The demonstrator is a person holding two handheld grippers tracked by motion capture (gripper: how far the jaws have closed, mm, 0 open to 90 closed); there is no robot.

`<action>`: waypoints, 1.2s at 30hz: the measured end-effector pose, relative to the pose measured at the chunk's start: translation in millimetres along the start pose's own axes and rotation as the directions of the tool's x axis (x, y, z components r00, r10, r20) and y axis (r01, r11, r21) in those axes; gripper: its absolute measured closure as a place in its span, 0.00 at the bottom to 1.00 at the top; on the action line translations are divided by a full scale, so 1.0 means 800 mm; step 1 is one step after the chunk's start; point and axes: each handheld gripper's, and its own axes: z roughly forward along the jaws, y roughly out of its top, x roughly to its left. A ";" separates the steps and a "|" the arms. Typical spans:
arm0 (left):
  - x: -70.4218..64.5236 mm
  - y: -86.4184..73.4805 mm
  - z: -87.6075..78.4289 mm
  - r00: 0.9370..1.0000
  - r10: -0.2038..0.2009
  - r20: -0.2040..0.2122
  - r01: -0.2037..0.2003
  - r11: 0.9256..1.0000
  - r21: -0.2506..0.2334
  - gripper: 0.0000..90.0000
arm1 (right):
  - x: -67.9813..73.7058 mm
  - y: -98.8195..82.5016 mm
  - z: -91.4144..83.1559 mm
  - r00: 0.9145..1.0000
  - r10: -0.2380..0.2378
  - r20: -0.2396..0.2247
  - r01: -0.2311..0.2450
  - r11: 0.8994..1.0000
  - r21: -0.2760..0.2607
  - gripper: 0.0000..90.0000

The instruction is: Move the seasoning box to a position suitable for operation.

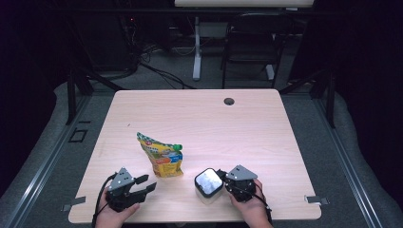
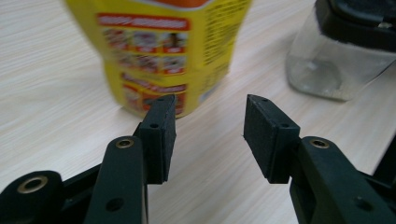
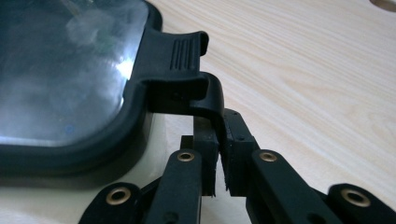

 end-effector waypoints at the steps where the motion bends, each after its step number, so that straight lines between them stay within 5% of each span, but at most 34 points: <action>1: -0.003 0.002 0.002 1.000 0.010 0.005 -0.010 1.000 0.002 0.60 | 0.003 0.001 -0.001 1.000 0.010 0.001 -0.010 1.000 0.010 0.95; 7: -0.028 0.019 0.017 0.999 0.029 0.043 -0.029 1.000 0.004 0.60 | -0.003 0.001 -0.013 0.988 0.132 -0.074 -0.131 0.991 0.022 0.82; 10: -0.039 0.028 0.027 0.998 0.033 0.053 -0.034 0.999 0.020 0.60 | -0.006 -0.003 -0.022 0.989 0.104 -0.103 -0.103 0.995 0.019 0.78; 14: -0.051 0.041 0.036 0.997 0.038 0.073 -0.038 0.999 0.004 0.60 | -0.006 -0.006 -0.041 0.995 0.060 -0.079 -0.058 0.998 0.019 0.81; 20: -0.067 0.044 0.052 0.995 0.042 0.095 -0.042 0.999 -0.006 0.70 | -0.015 0.004 -0.072 0.988 0.114 -0.100 -0.121 0.991 -0.060 0.99; 23: -0.074 0.037 0.058 0.993 0.051 0.104 -0.051 0.999 -0.006 0.74 | -0.017 0.017 -0.078 0.990 0.092 -0.103 -0.102 0.990 -0.096 1.00; 30: -0.082 0.032 0.066 0.992 0.076 0.105 -0.076 0.997 0.001 0.82 | -0.008 0.038 -0.063 0.992 0.029 -0.123 -0.044 0.992 -0.122 1.00; 36: -0.084 0.031 0.066 0.990 0.079 0.118 -0.080 0.997 0.004 0.91 | -0.007 0.047 -0.047 0.988 0.033 -0.153 -0.052 0.991 -0.126 1.00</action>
